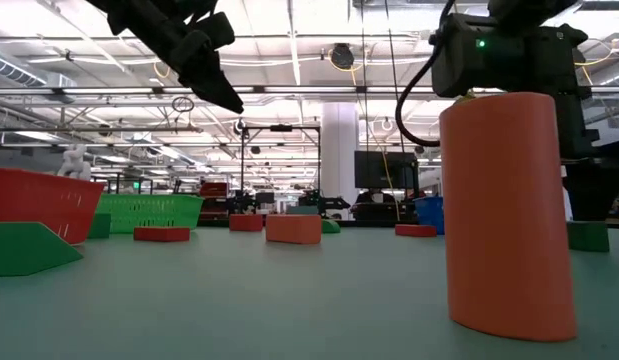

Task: Sort & place blocks by color
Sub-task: Put the green block into the blue bin

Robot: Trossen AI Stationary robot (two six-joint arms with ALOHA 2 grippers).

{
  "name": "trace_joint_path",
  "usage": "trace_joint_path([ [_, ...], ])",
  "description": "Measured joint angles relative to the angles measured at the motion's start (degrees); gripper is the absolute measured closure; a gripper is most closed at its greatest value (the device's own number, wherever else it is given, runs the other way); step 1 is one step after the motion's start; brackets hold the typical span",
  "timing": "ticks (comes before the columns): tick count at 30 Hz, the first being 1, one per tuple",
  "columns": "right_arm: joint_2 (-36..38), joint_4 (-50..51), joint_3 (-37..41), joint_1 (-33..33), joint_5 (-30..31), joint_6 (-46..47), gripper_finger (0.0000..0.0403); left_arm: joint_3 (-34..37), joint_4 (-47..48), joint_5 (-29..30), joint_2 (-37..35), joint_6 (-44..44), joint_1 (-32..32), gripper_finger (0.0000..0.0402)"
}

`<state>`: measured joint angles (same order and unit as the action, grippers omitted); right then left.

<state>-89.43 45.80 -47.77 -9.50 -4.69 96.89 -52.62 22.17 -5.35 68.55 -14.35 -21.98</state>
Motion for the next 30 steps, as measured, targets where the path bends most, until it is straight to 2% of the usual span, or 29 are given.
trace_joint_path([
  [7, -0.05, -0.08, 0.27, 0.0, 0.14, -4.01, 0.0249, 0.0, -0.13, 0.94, 0.0, 0.0, -0.02, 0.0158],
  [17, 0.16, 0.19, 0.42, 0.02, -0.14, -8.14, 0.0354, 0.0, -0.17, 0.94, 0.0, 0.09, -0.04, 0.0158],
  [23, 1.82, -0.02, 0.36, 0.28, -2.95, -12.73, 0.0356, 0.0, -0.17, 0.98, 0.0, 0.07, -0.07, 0.0158],
  [26, 5.45, 0.29, -0.63, 0.86, -2.74, -13.66, 0.0345, 0.0, -0.58, 0.99, 0.0, 0.15, -0.07, 0.0158],
  [28, 8.26, 0.41, -0.83, 1.44, -1.43, -14.42, 0.0341, 0.0, -1.71, 1.01, 0.0, 0.99, -0.05, 0.0158],
  [30, 11.5, 0.25, -1.17, 2.24, 2.31, -15.88, 0.0344, 0.0, -2.95, 1.01, 0.0, 1.42, 0.07, 0.0158],
])
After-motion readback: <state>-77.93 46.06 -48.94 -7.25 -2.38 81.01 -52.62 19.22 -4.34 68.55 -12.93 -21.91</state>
